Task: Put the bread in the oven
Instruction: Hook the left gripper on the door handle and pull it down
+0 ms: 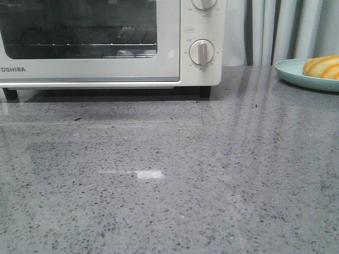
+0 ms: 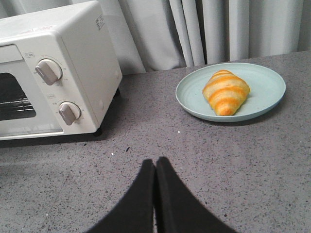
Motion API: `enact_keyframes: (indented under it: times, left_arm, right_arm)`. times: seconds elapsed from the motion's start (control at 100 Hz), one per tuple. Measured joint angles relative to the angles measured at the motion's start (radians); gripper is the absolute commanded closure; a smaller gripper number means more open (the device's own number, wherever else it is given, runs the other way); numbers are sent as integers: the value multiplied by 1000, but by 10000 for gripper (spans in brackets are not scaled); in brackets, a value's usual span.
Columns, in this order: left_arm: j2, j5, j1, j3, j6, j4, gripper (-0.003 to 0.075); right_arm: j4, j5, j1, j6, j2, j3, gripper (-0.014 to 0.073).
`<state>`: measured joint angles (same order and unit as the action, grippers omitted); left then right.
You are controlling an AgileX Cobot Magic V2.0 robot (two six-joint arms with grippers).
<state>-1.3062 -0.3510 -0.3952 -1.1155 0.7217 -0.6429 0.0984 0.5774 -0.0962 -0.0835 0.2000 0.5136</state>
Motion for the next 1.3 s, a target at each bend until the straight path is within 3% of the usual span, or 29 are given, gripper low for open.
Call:
enact_keyframes:
  times: [0.48, 0.87, 1.299]
  left_arm:
    - [-14, 62, 4, -4, 0, 51, 741]
    - [-15, -9, 78, -8, 2, 46, 742]
    - [97, -22, 77, 142, 2, 21, 742]
  right_arm:
    - [0, 2, 0, 0, 0, 0, 662]
    - [-1, 2, 0, 0, 0, 0, 662]
    - [-1, 2, 0, 2, 0, 0, 662]
